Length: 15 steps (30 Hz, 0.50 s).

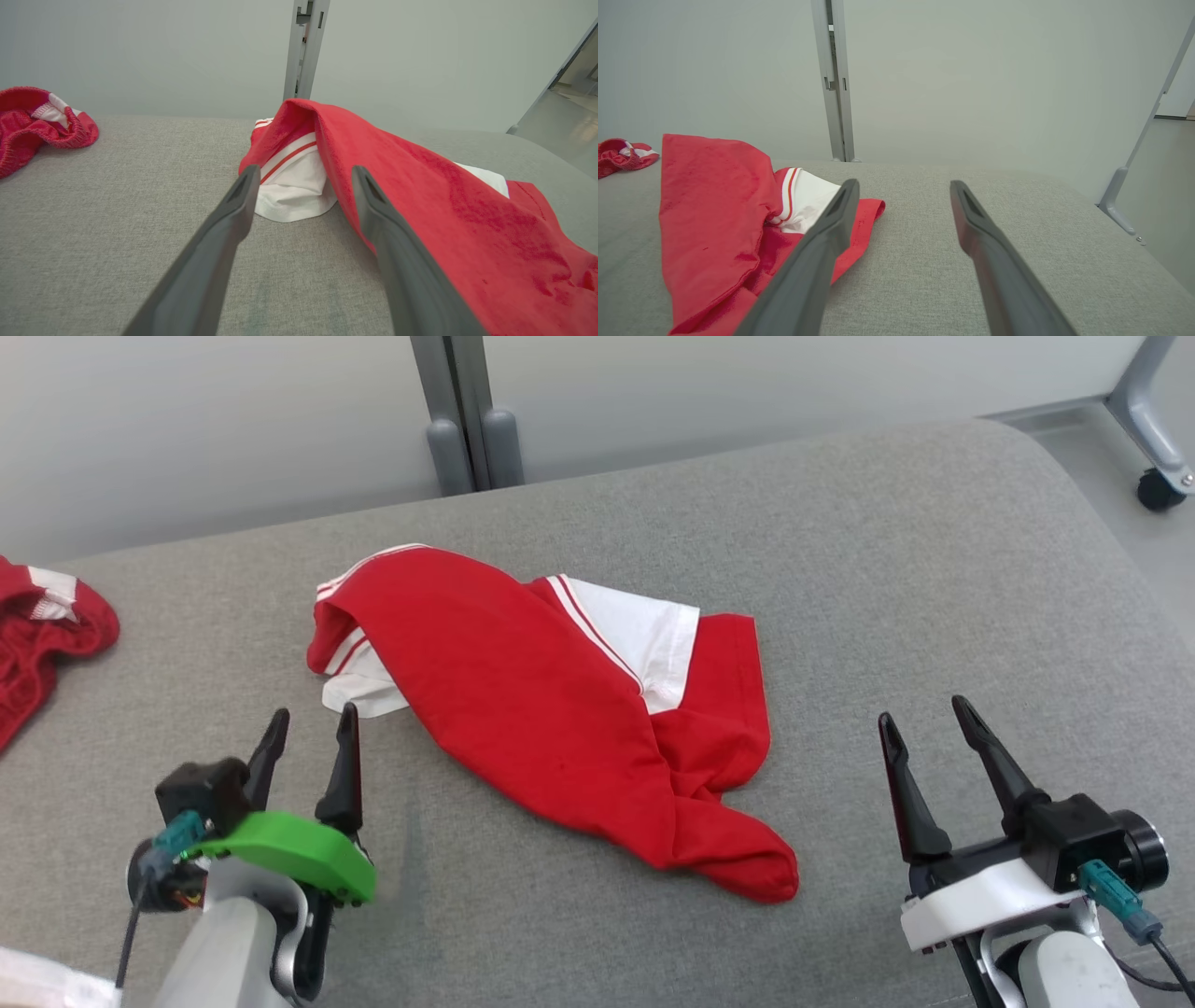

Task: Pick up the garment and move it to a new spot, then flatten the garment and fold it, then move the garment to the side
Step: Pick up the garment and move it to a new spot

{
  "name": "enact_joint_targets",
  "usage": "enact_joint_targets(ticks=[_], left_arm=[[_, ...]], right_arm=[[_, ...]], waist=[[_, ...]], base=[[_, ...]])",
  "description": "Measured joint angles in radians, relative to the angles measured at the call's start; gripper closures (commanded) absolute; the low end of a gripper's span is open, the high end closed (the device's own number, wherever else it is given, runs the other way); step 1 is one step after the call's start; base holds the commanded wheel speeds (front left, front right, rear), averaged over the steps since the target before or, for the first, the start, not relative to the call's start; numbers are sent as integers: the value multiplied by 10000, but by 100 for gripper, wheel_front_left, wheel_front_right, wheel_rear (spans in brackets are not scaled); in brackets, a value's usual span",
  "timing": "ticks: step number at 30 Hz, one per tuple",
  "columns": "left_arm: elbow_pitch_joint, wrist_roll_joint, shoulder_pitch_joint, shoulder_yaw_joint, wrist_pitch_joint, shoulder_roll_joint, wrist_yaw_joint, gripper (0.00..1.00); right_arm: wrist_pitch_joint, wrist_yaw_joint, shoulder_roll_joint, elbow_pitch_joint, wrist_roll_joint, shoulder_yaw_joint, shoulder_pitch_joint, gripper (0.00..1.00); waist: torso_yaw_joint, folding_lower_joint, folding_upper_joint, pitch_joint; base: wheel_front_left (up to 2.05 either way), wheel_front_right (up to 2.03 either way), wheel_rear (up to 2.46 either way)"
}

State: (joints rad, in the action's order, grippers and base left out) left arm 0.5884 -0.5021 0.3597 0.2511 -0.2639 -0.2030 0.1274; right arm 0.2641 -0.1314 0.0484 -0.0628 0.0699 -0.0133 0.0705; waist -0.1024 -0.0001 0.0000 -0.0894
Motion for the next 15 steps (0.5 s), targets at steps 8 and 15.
enact_joint_targets(ticks=[8, 15], left_arm=[[-1569, 838, -1885, -1093, -2, 775, 0, 0], [-2617, 1369, -3330, -1684, 0, 1327, 0, 0]], right_arm=[[0, 0, -2, -332, 0, -73, -442, 0], [0, 0, -2, -677, 102, 23, -787, 0]], waist=[[348, 0, 0, 765], [428, 0, 0, 1078]], base=[[0, 0, 0], [0, 0, 0]])
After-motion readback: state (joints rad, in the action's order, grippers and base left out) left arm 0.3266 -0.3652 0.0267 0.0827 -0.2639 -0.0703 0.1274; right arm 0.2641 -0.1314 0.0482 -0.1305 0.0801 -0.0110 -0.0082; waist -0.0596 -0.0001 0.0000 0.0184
